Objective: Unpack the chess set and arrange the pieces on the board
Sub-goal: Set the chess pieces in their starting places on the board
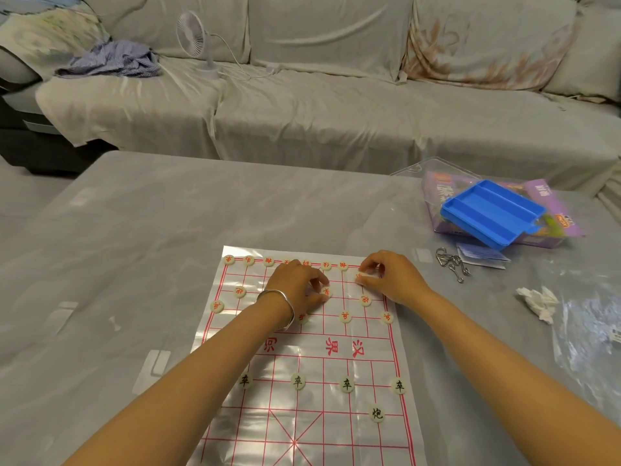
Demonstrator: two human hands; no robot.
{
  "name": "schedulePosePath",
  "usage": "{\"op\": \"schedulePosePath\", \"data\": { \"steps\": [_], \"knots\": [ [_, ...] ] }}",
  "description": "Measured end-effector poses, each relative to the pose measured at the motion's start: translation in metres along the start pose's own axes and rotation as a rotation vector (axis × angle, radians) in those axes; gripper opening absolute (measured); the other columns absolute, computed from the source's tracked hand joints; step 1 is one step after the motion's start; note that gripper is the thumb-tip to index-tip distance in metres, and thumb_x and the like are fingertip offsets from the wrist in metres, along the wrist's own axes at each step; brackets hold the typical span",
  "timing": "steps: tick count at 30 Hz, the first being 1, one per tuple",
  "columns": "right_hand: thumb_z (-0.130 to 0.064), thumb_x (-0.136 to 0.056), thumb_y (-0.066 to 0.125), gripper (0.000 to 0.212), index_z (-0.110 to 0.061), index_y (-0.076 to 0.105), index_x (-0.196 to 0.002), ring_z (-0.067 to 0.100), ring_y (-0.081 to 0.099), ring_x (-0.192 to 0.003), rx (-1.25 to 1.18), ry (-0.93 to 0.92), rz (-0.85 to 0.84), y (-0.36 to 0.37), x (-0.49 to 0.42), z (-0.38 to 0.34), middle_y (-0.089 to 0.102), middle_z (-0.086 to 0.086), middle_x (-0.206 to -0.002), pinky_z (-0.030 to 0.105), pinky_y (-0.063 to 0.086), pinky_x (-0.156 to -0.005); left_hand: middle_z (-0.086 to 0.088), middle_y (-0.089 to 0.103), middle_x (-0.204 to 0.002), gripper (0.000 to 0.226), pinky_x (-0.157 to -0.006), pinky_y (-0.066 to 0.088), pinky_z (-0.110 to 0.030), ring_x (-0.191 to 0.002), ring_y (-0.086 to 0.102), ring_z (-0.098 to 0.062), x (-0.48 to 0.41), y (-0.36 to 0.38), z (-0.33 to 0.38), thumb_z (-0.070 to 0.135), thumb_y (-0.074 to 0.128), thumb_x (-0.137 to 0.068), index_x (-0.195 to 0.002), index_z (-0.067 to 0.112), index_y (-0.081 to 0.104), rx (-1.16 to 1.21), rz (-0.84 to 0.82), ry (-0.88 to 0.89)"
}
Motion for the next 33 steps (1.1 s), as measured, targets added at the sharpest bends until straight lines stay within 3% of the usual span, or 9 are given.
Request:
{"op": "schedulePosePath", "data": {
  "steps": [4, 7, 10, 13, 16, 21, 33],
  "knots": [
    [-0.045, -0.08, 0.068, 0.033, -0.025, 0.06, -0.105, 0.011, 0.054, -0.083, -0.023, 0.017, 0.04, -0.003, 0.0, 0.004, 0.059, -0.007, -0.095, 0.019, 0.045, -0.07, 0.006, 0.064, -0.106, 0.034, -0.092, 0.041, -0.029, -0.103, 0.05, -0.015, -0.005, -0.001, 0.006, 0.041, 0.06, -0.085, -0.116, 0.028, 0.061, 0.009, 0.004, 0.014],
    [-0.037, -0.081, 0.068, 0.033, -0.026, 0.062, -0.112, 0.009, 0.053, -0.088, -0.048, -0.016, -0.017, -0.004, -0.002, 0.008, 0.06, -0.006, -0.102, 0.02, 0.044, -0.075, 0.007, 0.064, -0.105, 0.031, -0.091, 0.041, -0.03, -0.104, 0.05, -0.015, -0.014, -0.01, 0.005, 0.043, 0.057, -0.087, -0.113, 0.027, 0.061, 0.06, 0.089, 0.025],
    [-0.034, -0.083, 0.067, 0.028, -0.023, 0.067, -0.108, 0.009, 0.053, -0.088, -0.073, -0.037, -0.001, -0.005, -0.003, 0.01, 0.061, -0.005, -0.103, 0.022, 0.046, -0.077, 0.004, 0.056, -0.12, 0.038, -0.097, 0.034, -0.031, -0.115, 0.044, -0.018, -0.03, -0.016, 0.007, 0.045, 0.058, -0.085, -0.119, 0.027, 0.057, -0.016, 0.139, 0.045],
    [-0.036, -0.083, 0.067, 0.026, -0.025, 0.067, -0.105, 0.01, 0.055, -0.086, -0.081, -0.036, 0.029, -0.002, -0.005, 0.01, 0.061, -0.007, -0.098, 0.025, 0.05, -0.078, 0.004, 0.046, -0.134, 0.047, -0.105, 0.028, -0.033, -0.127, 0.033, -0.018, -0.045, -0.013, 0.015, 0.048, 0.059, -0.083, -0.125, 0.028, 0.052, -0.115, 0.052, 0.058],
    [-0.037, -0.082, 0.068, 0.027, -0.026, 0.065, -0.107, 0.01, 0.055, -0.085, -0.103, -0.041, 0.032, -0.003, -0.006, 0.011, 0.06, -0.009, -0.093, 0.024, 0.049, -0.077, 0.004, 0.049, -0.132, 0.044, -0.104, 0.03, -0.033, -0.125, 0.036, -0.018, -0.056, -0.008, 0.021, 0.047, 0.061, -0.082, -0.122, 0.029, 0.054, -0.146, -0.019, 0.084],
    [-0.034, -0.084, 0.066, 0.026, -0.022, 0.067, -0.107, 0.008, 0.052, -0.086, -0.083, -0.041, 0.048, -0.003, -0.009, 0.011, 0.062, -0.005, -0.103, 0.019, 0.045, -0.075, 0.002, 0.053, -0.126, 0.039, -0.098, 0.037, -0.032, -0.116, 0.046, -0.019, -0.062, -0.005, 0.02, 0.045, 0.063, -0.082, -0.116, 0.027, 0.059, -0.14, -0.069, 0.049],
    [-0.036, -0.085, 0.065, 0.03, -0.023, 0.066, -0.112, 0.009, 0.053, -0.089, -0.098, -0.032, 0.077, 0.001, -0.01, 0.013, 0.064, -0.002, -0.11, 0.021, 0.047, -0.079, 0.002, 0.053, -0.125, 0.032, -0.097, 0.039, -0.034, -0.114, 0.048, -0.02, -0.062, 0.001, 0.018, 0.044, 0.064, -0.082, -0.109, 0.028, 0.063, -0.092, -0.047, 0.036]
  ]
}}
Point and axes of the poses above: each hand's wrist, its own x-axis away from the middle knuckle, its own y-axis out of the palm, z = x × y, the point moved 4 cm from there along -x, towards the middle knuckle
